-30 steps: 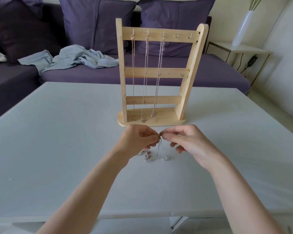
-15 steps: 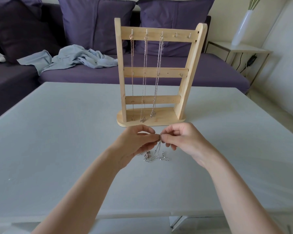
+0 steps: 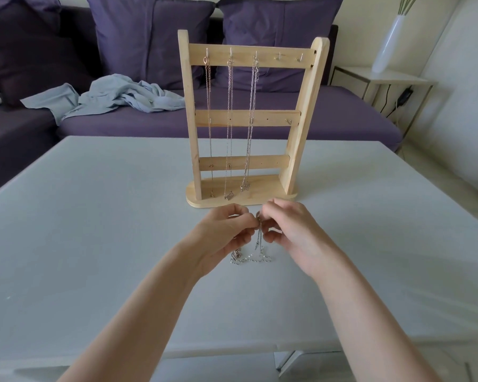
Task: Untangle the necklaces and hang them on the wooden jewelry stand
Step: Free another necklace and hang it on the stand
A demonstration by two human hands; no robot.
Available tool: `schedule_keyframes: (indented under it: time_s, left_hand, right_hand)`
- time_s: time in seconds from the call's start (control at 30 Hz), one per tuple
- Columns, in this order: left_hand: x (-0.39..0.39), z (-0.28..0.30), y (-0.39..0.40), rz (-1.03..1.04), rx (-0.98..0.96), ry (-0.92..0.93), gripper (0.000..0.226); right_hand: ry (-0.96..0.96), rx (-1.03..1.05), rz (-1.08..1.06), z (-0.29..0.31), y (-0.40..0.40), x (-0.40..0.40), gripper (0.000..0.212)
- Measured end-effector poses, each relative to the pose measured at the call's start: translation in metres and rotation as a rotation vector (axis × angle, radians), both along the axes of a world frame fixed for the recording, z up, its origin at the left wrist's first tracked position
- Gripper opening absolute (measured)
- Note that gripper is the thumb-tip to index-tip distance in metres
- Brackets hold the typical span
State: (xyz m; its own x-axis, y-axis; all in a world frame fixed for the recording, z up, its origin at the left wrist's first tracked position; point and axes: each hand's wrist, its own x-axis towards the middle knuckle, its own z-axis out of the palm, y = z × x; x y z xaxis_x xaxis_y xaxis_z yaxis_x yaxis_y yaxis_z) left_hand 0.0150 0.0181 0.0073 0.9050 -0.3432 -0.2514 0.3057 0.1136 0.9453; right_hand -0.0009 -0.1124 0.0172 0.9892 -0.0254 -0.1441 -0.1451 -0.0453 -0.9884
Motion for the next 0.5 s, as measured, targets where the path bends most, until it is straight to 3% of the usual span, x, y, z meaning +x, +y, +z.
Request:
schedule_keyframes:
  time_s: [0.17,0.33,0.4,0.5]
  left_hand:
    - [0.004,0.001,-0.003,0.1,-0.202,0.116,0.019]
    - [0.019,-0.004,0.018,0.315,-0.338,0.318,0.017]
    - [0.024,-0.005,0.03,0.376,-0.418,0.348,0.017]
    - [0.026,-0.003,0.039,0.417,-0.541,0.362,0.014]
  right_hand:
    - [0.042,0.41,0.028,-0.001,0.009,0.005,0.007]
    - [0.047,0.486,0.088,0.006,0.01,0.007,0.021]
    - [0.032,0.429,0.059,0.006,0.005,0.008,0.024]
    - [0.013,0.027,-0.175,-0.001,-0.005,0.01,0.024]
